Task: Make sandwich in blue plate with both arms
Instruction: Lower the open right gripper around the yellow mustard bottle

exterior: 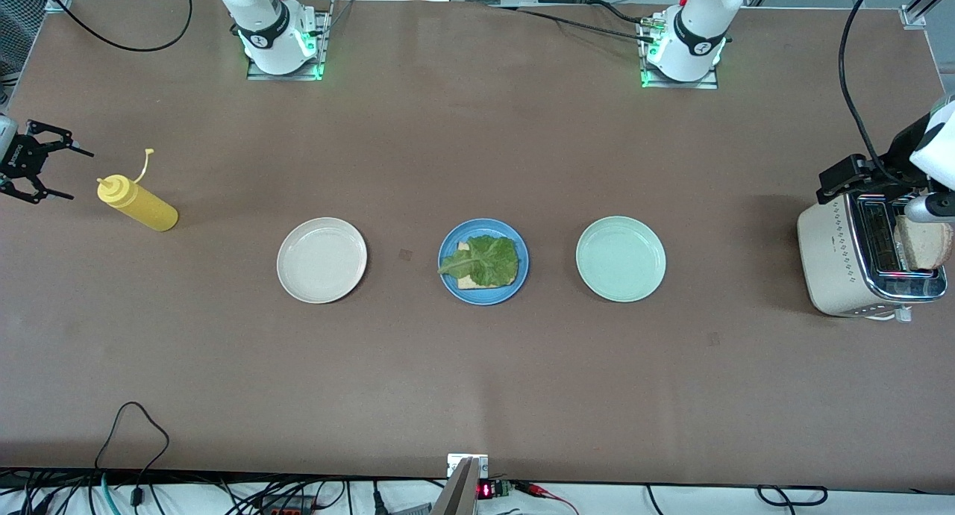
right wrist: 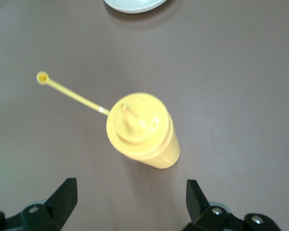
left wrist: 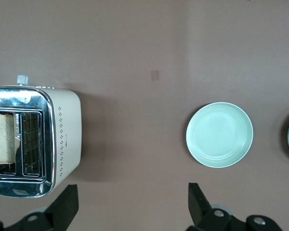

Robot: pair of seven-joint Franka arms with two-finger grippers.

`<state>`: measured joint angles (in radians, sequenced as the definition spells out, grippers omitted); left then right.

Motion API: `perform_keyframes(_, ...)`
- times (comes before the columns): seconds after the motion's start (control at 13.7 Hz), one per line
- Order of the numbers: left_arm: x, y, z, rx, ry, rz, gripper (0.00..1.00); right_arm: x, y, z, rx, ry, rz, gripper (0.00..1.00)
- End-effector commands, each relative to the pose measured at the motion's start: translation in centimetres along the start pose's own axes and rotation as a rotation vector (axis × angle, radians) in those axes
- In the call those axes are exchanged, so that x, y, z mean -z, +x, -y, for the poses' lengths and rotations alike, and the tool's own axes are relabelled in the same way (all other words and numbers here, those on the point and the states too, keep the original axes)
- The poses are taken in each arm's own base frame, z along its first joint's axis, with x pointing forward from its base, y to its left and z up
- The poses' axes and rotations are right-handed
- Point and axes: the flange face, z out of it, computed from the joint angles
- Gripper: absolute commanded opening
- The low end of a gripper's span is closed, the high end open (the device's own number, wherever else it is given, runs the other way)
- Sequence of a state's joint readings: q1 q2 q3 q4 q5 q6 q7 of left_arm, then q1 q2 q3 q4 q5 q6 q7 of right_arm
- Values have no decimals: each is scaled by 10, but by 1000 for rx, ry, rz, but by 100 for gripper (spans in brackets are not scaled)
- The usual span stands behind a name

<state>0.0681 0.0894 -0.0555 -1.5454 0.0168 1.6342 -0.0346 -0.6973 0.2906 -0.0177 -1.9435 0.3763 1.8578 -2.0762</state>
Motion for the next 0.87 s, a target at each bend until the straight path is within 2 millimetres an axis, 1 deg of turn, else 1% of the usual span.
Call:
perform_keyframes(0.0,3,2,1,-15,-20,-5,100,-19,-38,-8,41,-4,-89,100)
perform_keyframes(0.07,4,2,0,-15,-22,-5,100,-34,-54,-7,44,2,-130,100)
perform_keyframes(0.15,4,1,1,-13,-23,-2,100,-46,-63,-8,56,2,-164,100)
perform_keyframes(0.36,3,1,1,-13,-23,1,100,-85,-98,-2,85,-14,-278,100)
perform_keyframes(0.44,3,1,1,-13,-23,1,100,-95,-106,-1,82,-17,-307,100)
perform_keyframes(0.51,4,0,1,-14,-23,3,100,-103,-111,-1,85,-19,-346,100)
perform_keyframes(0.58,4,0,1,-14,-23,6,100,-107,-112,-3,96,-25,-390,100)
perform_keyframes(0.8,3,-1,0,-15,-23,9,100,-112,-115,-15,142,-59,-500,100)
